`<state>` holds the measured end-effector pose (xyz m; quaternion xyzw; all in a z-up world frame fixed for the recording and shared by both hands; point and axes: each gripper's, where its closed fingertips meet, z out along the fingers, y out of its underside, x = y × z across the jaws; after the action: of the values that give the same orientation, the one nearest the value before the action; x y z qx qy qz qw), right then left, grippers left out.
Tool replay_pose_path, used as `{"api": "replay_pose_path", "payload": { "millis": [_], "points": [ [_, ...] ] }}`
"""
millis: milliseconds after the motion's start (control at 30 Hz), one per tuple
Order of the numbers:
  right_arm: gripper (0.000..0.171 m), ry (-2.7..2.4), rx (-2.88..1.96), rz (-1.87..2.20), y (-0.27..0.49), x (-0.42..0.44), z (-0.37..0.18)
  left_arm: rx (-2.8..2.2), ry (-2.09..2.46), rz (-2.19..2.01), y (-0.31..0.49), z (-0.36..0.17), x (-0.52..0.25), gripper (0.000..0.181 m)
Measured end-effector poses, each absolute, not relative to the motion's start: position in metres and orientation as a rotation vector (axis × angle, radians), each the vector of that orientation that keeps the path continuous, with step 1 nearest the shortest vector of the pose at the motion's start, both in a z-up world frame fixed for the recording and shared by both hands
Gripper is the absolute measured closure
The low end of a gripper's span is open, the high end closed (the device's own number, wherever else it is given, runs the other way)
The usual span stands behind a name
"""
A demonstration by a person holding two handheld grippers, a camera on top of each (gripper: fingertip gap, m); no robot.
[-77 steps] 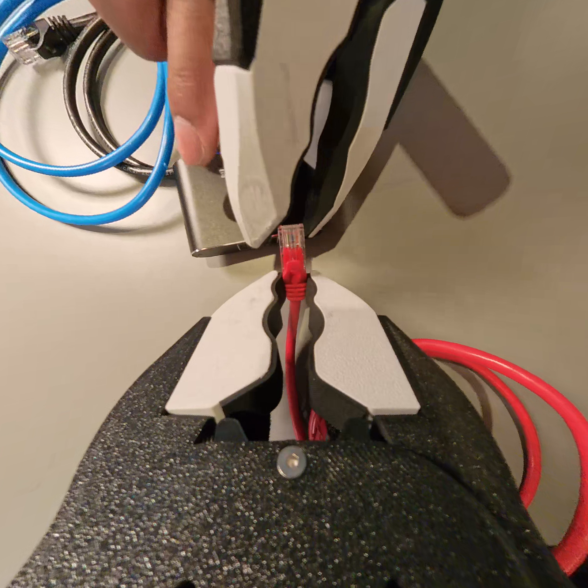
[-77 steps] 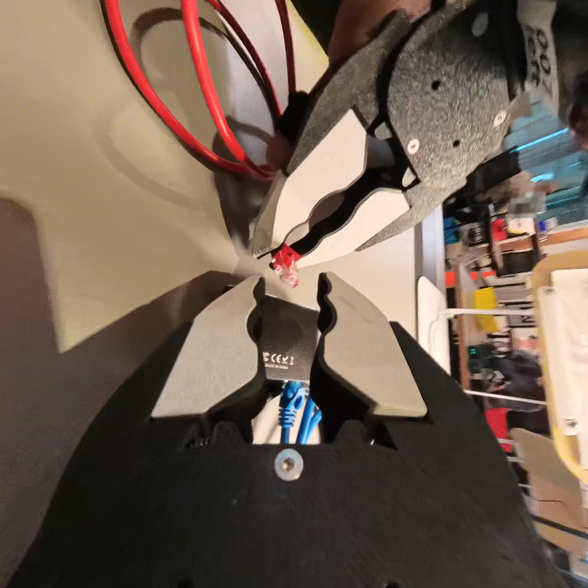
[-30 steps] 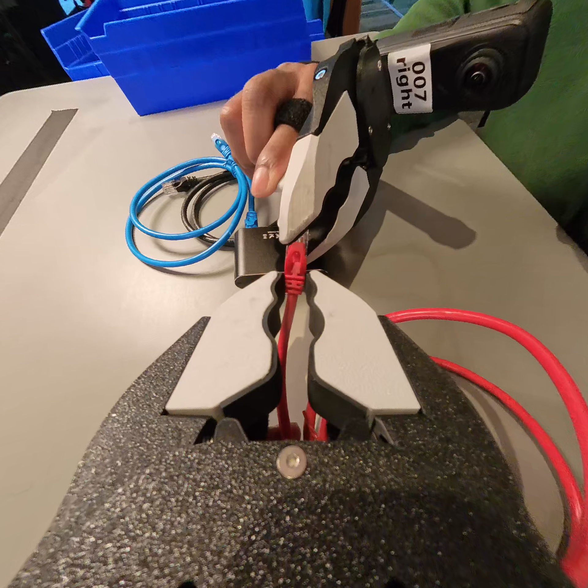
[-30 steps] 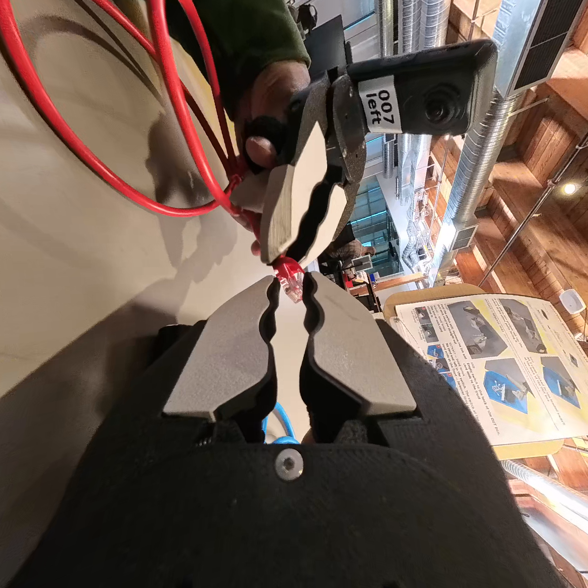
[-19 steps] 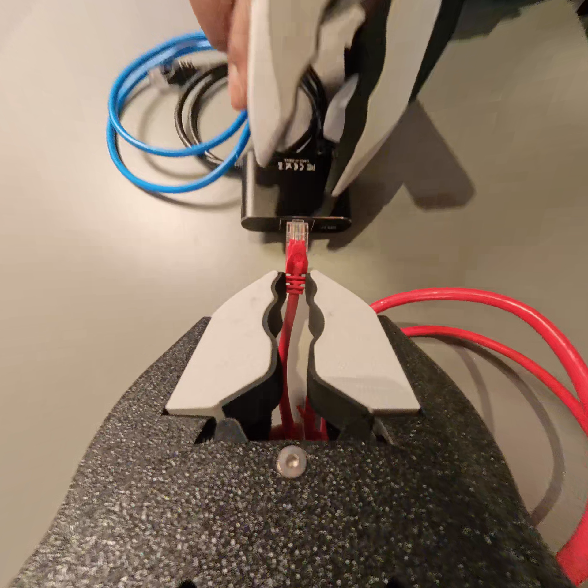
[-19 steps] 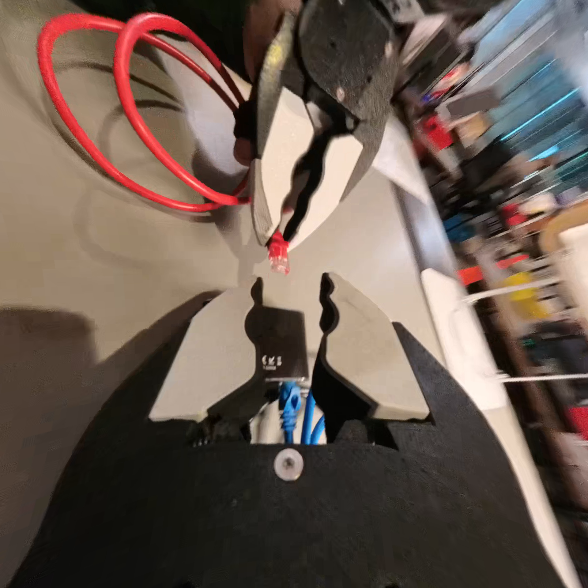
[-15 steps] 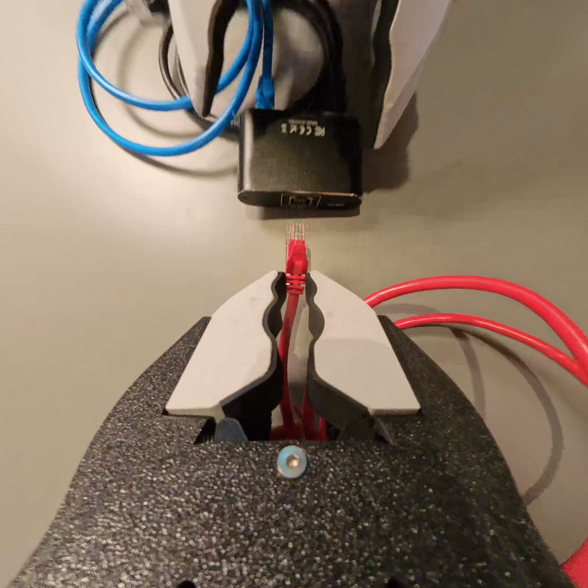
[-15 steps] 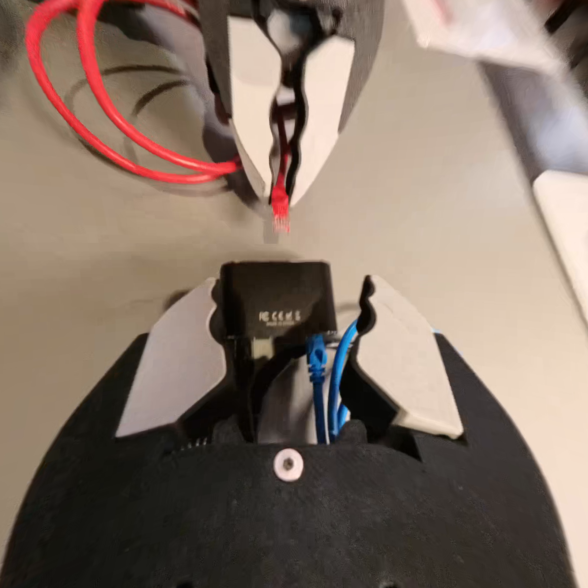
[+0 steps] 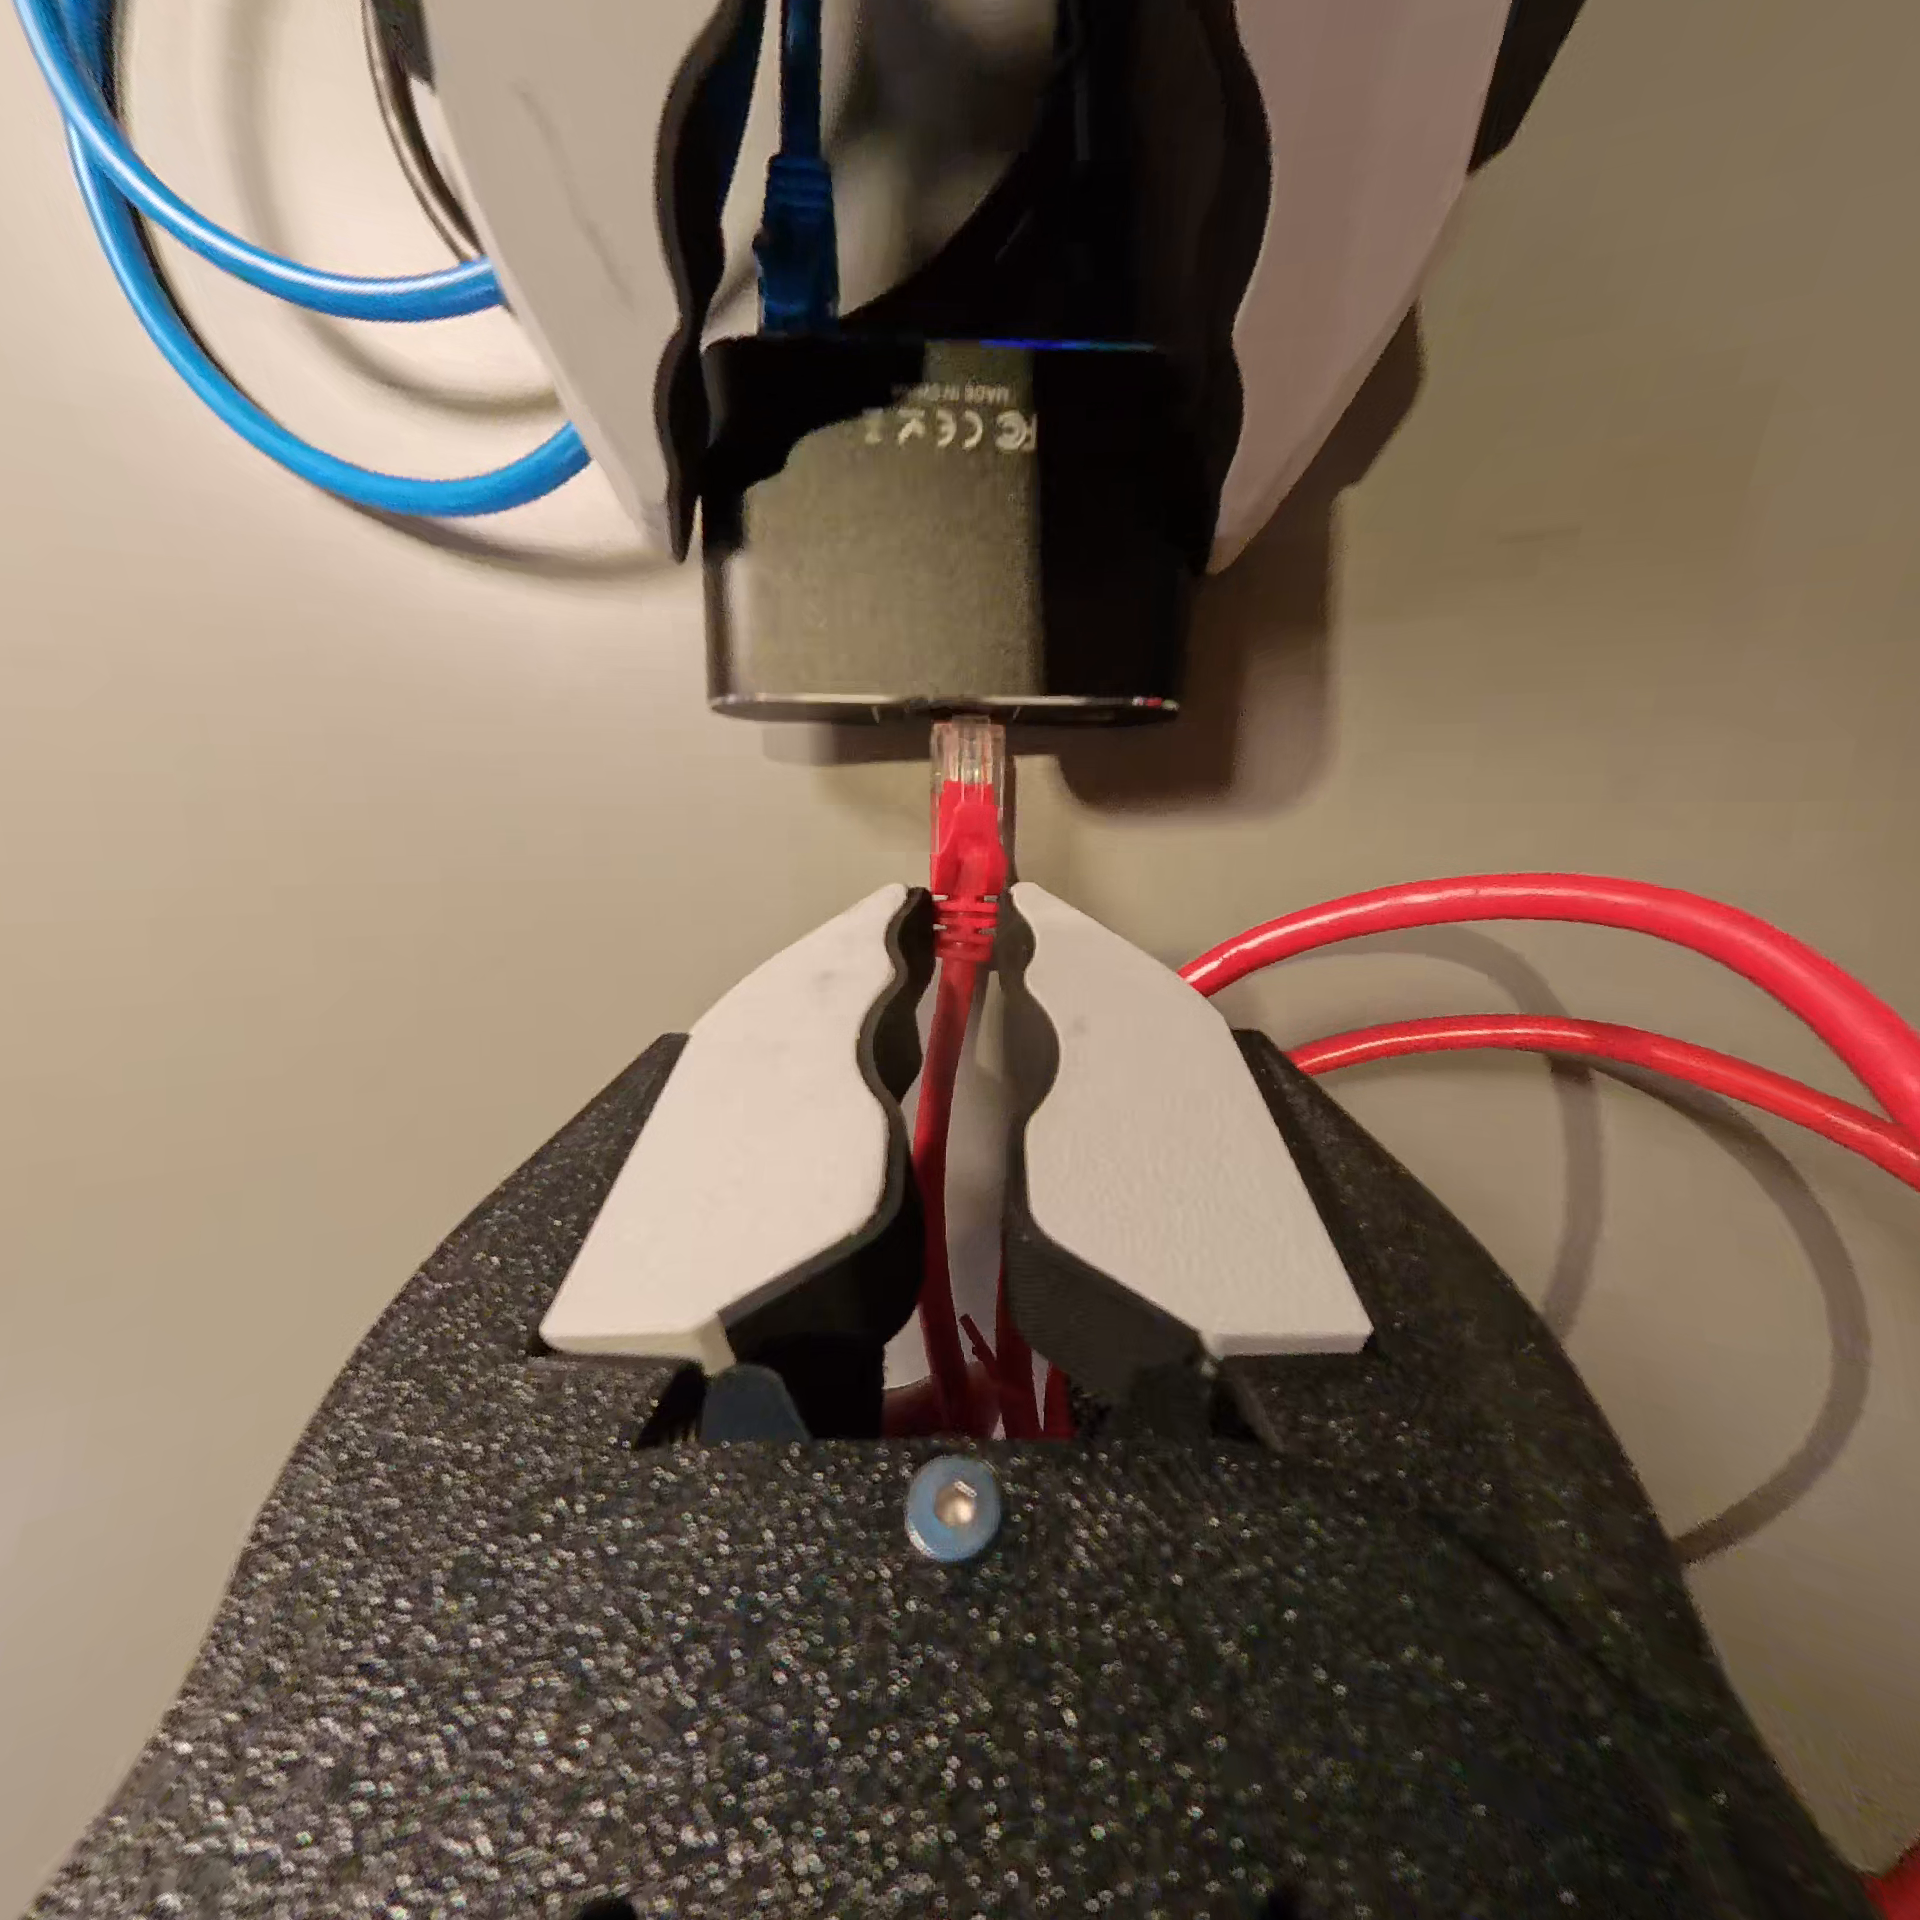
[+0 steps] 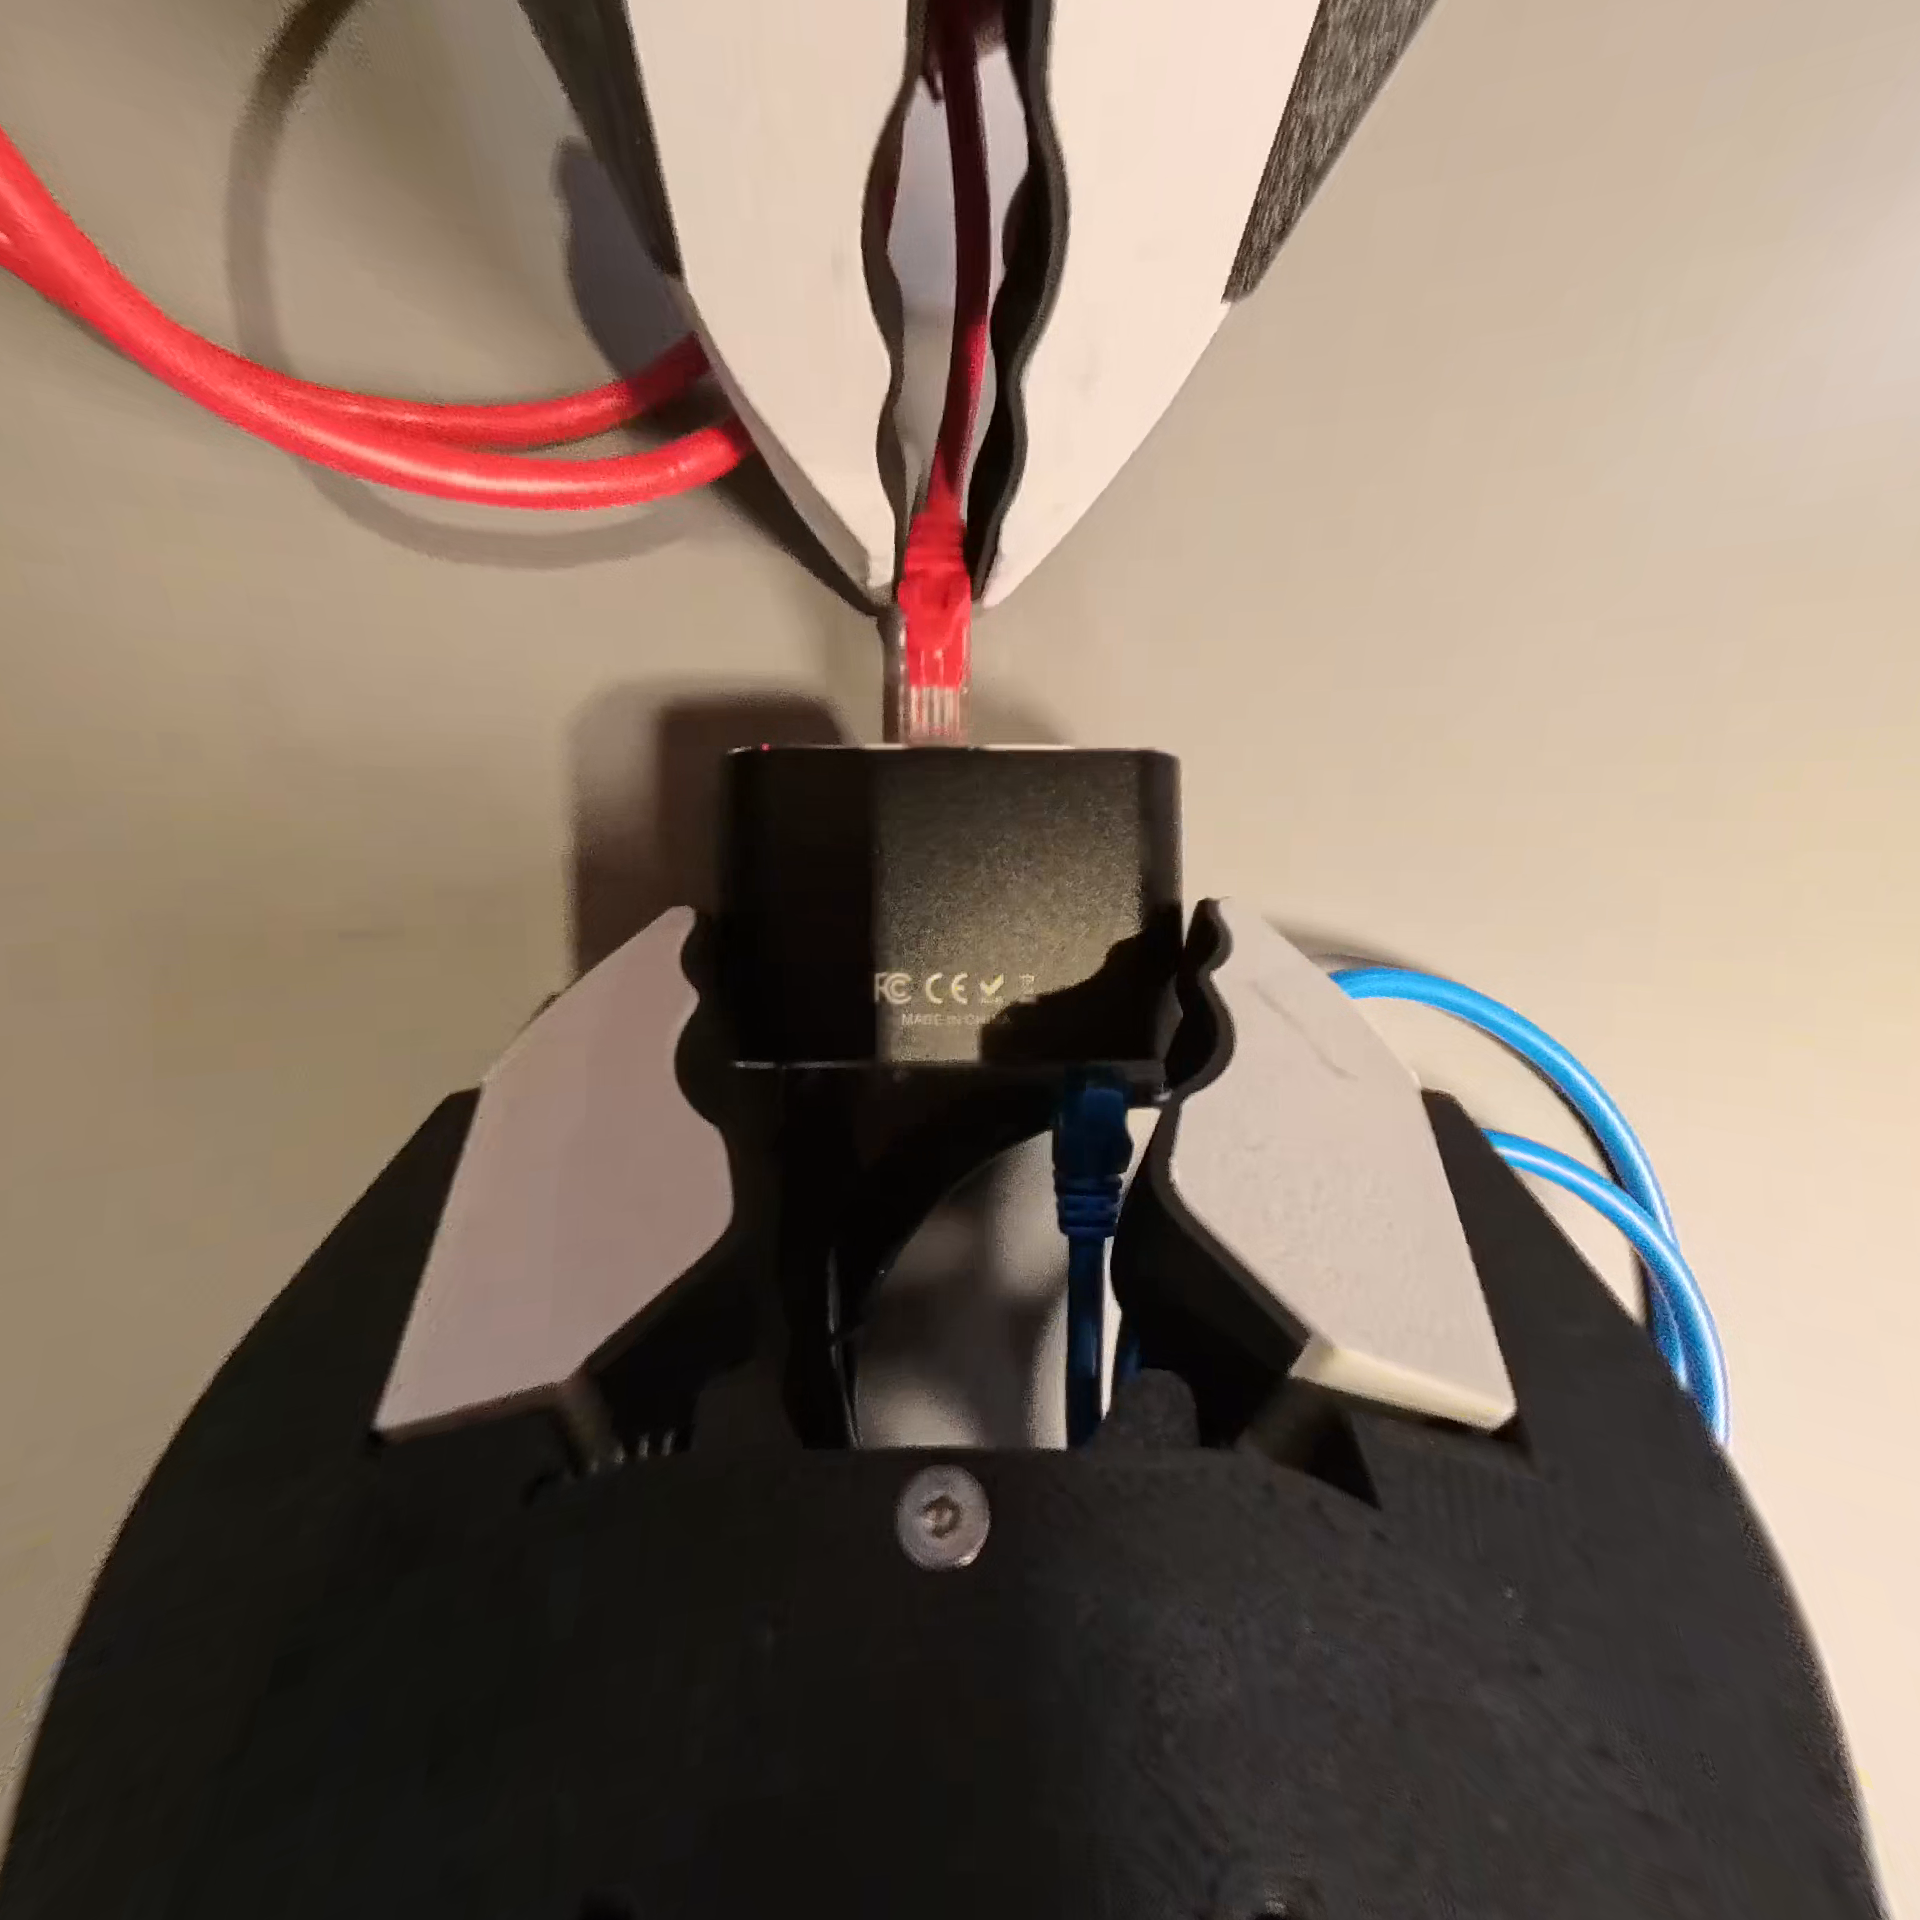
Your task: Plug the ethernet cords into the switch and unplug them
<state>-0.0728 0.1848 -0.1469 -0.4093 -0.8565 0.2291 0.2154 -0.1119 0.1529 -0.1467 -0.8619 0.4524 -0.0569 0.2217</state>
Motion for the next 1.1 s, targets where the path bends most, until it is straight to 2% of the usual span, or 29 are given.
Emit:
{"api": "replay_pose_path", "payload": {
  "millis": [33, 833, 1100],
  "points": [
    [0.086, -2.367, -1.126, 0.628, 0.185, -0.074, -0.146, -2.387, 1.26, -0.146, 0.153, -0.147, -0.112, 0.169],
    [0.087, -2.303, -1.046, 0.586, 0.182, -0.078, -0.137, -2.393, 1.333, 0.082, 0.154, -0.136, -0.116, 0.169],
    [0.088, -2.272, -1.008, 0.61, 0.179, -0.081, -0.13, -2.354, 1.3, -0.009, 0.156, -0.128, -0.113, 0.169]
  ]
}}
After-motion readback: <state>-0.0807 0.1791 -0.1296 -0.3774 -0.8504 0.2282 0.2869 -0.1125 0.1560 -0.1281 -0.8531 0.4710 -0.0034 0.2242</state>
